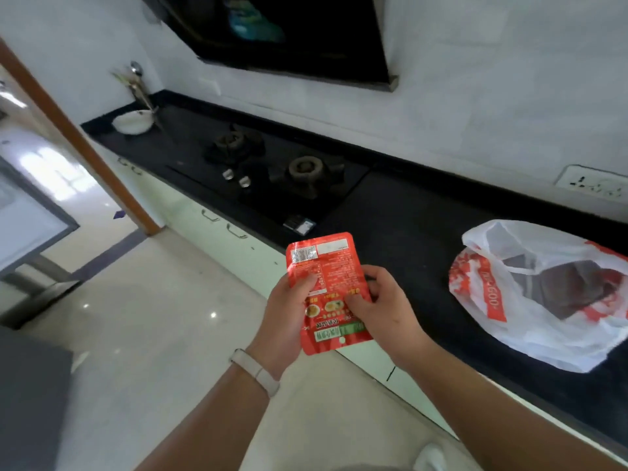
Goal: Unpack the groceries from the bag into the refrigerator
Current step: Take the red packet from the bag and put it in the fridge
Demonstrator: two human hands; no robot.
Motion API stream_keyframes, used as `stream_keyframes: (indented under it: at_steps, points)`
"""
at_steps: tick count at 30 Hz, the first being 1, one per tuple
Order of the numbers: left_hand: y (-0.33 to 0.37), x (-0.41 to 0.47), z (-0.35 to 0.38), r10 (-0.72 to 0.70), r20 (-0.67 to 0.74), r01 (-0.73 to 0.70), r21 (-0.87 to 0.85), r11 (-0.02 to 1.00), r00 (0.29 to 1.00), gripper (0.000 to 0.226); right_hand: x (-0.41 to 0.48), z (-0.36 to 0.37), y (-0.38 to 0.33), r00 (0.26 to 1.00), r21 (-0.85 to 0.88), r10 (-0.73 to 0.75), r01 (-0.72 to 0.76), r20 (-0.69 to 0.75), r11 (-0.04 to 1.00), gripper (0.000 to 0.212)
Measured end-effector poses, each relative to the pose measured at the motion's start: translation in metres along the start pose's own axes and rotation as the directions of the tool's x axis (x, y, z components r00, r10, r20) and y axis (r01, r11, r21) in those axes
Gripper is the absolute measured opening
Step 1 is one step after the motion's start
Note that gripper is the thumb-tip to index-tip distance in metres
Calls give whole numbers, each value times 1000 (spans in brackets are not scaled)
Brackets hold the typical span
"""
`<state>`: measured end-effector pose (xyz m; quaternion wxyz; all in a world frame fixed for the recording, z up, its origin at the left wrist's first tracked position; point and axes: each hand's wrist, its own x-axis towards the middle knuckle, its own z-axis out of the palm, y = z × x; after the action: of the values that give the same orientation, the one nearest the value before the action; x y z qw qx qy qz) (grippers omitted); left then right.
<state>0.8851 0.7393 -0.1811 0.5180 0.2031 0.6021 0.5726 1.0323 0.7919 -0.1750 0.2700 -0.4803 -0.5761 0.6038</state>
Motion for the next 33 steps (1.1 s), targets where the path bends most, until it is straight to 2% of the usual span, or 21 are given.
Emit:
stream_keyframes:
  at_steps: [7,12,18,23,28,33]
  points:
    - [10,-48,-157,17,-163,-48,-192,980,986,25,-23,156,-20,986,-120,-11,32,168,992,37]
    - [13,-86,-244,67,-304,-158,-287,945,950,28,-35,242,-35,920,-162,-69,141,386,977,35]
    - [10,-137,-322,73,-529,-288,-337,896,846,28,-51,337,-44,790,-158,-65,202,610,967,36]
    - [7,-167,-376,34,-689,-373,-349,860,724,24,-55,413,-45,656,-173,-25,235,754,956,36]
    - [14,-164,-418,-21,-790,-433,-358,828,612,25,-36,478,-49,518,-164,11,251,855,954,31]
    - [46,-119,-456,-79,-836,-460,-375,805,543,25,18,534,-71,441,-144,34,218,897,965,28]
